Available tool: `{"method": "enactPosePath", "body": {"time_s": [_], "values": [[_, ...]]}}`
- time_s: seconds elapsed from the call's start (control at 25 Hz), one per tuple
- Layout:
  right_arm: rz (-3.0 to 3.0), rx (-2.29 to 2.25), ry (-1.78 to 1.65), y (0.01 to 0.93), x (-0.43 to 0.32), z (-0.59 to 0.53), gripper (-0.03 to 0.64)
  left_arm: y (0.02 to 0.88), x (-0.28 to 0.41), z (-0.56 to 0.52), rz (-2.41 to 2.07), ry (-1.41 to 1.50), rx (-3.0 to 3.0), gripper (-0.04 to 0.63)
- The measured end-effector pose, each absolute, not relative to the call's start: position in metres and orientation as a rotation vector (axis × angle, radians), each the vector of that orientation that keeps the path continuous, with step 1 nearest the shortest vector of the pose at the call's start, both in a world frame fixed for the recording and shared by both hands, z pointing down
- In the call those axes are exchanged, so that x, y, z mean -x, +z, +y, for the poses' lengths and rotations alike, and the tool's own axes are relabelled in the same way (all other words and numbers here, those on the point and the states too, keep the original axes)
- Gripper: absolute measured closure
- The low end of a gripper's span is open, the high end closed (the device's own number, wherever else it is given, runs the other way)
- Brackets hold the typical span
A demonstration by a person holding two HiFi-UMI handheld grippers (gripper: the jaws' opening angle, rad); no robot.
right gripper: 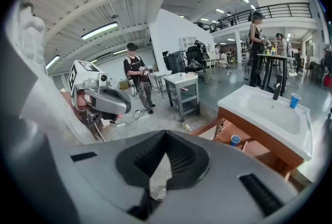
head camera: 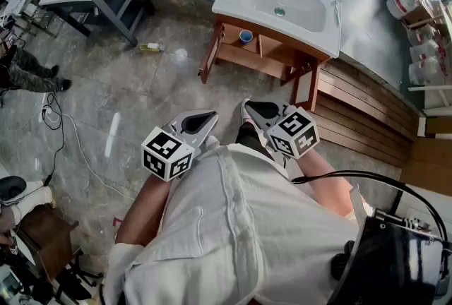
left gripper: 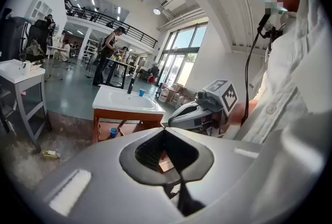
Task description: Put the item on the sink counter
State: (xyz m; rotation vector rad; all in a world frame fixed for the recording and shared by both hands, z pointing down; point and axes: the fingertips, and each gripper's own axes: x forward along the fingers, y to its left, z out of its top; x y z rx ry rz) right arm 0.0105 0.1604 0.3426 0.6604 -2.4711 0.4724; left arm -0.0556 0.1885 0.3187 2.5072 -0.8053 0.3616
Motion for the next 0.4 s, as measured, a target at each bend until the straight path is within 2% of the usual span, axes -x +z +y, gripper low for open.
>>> {"method": "enactPosePath", "body": {"time_s": [0.4], "values": [[-2.458, -0.633, 0.466, 0.352, -0.006, 0.155, 0.614, 0.332, 0.064, 0.187, -0.833, 0.362, -2.464, 0.590]]}}
